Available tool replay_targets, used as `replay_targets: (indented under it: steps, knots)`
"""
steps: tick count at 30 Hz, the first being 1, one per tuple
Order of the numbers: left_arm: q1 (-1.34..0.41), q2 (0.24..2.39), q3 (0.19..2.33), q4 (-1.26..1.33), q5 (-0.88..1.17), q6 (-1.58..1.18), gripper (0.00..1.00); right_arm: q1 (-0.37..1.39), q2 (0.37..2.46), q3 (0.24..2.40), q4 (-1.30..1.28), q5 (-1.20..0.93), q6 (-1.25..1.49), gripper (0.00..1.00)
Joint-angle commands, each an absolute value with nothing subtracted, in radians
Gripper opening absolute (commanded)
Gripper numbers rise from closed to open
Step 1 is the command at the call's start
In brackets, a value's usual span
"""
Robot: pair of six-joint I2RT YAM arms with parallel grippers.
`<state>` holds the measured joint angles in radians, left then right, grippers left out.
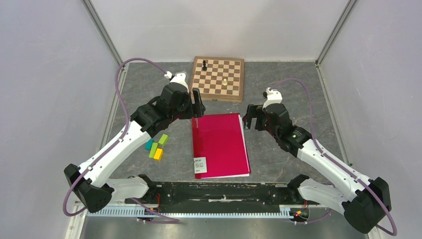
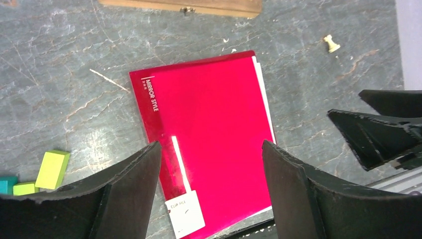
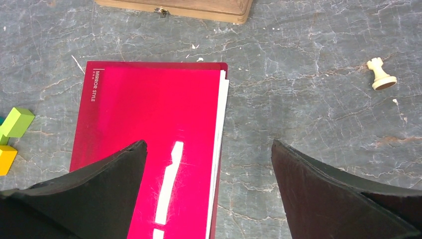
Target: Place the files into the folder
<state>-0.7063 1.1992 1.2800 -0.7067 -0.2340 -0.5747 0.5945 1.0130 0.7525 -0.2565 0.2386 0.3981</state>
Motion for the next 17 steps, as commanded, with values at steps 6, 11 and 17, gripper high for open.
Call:
replay_targets:
  steps: [6,11,17]
  knots:
    - [-0.702,1.183,1.247,-0.696,-0.261,-0.538,0.81,0.597,1.012,0.786,-0.231,0.257,0.38,0.98]
    - [-0.702,1.188,1.244,-0.694,-0.246,-0.536,0.82,0.597,1.01,0.784,-0.231,0.259,0.383,0.98]
    - [-0.703,1.186,1.241,-0.69,-0.244,-0.538,0.82,0.597,1.012,0.781,-0.23,0.261,0.382,0.98]
